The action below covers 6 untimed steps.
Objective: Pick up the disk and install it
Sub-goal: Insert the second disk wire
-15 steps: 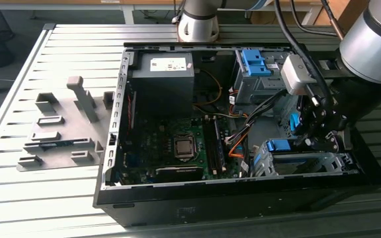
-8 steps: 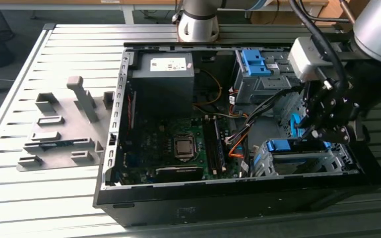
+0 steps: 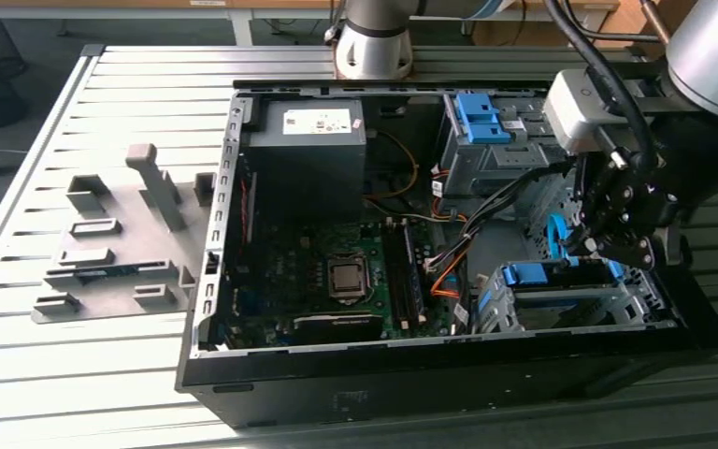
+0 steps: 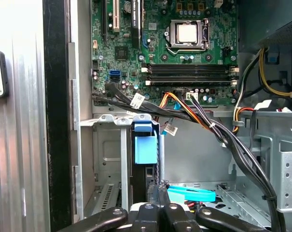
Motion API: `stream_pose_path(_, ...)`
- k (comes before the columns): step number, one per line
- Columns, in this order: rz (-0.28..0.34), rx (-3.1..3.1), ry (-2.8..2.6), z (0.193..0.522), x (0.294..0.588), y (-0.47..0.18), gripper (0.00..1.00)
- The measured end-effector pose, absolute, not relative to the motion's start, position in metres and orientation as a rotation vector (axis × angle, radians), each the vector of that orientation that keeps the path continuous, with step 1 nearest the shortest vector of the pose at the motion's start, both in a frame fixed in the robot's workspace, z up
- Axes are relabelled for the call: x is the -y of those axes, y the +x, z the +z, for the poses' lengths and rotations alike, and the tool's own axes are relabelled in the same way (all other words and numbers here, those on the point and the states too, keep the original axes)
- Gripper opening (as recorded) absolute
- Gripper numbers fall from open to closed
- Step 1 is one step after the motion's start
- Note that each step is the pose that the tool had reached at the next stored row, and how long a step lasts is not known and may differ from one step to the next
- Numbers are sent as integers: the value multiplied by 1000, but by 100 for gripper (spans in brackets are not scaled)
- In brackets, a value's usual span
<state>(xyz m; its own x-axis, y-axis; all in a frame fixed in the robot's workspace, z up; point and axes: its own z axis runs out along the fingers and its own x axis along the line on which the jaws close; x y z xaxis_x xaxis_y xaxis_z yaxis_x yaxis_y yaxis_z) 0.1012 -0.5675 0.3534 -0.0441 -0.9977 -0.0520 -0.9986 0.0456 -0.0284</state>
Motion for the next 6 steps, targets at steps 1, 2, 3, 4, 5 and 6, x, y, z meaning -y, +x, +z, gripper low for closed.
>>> stream_pose_path(1,24,-2229,-2131,353,568,101,11)
stream_pose_path(2,24,-2229,-2131,353,568,101,11)
stream_pose_path(3,24,-2229,-2131,353,568,101,11)
stream_pose_path(4,24,-2229,-2131,353,568,101,11)
stream_pose_path(5,24,-2229,-2131,353,568,101,11)
stream_pose_path(6,24,-2229,-2131,354,568,101,11)
